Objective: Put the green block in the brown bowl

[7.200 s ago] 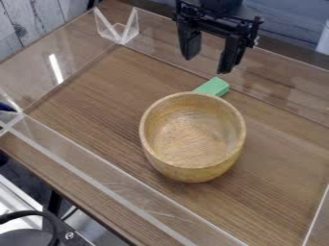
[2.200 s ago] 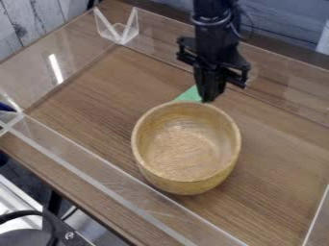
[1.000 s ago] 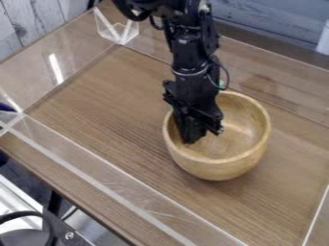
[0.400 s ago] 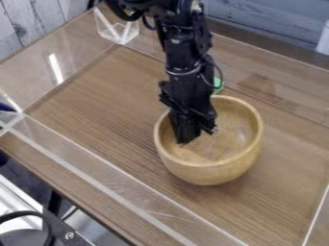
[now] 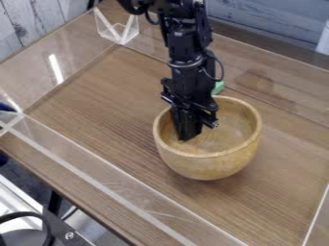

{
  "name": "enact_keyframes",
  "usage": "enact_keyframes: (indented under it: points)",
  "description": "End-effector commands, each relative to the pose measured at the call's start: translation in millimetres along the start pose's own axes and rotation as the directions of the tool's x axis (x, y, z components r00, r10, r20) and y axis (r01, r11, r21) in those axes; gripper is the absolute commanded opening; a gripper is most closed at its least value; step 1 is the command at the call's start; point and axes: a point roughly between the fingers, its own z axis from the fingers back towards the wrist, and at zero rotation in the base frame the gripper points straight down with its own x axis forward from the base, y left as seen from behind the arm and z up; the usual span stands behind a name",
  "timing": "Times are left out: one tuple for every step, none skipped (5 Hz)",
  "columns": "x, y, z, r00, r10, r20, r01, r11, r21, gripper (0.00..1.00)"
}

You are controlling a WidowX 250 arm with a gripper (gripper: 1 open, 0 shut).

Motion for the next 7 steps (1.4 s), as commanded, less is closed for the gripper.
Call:
enact_keyframes:
  points:
    - [1.4,12.4,4.8,0.999,0.03,-0.02,-0.03,1.0,-0.006,0.0]
    - [0.4,15.6,-0.7,1.0,0.003,-0.019,-0.003,1.0,0.007,0.0]
    - [-0.6,18.3,-5.8,1.0,-0.025,-0.018,0.025,1.0,0.018,0.0]
    - [2.5,22.9,-9.9,0.999,-0.038,-0.039,0.038,0.999,-0.009,0.0]
    - [8.8,20.4,-12.2,0.999,-0.038,-0.016,0.038,0.999,-0.011,0.0]
    - [12.6,10.0,-14.0,0.995,-0.088,-0.055,0.089,0.996,0.0,0.0]
    - [17.6,-6.3,-16.9,0.981,-0.164,-0.103,0.166,0.986,0.01,1.0]
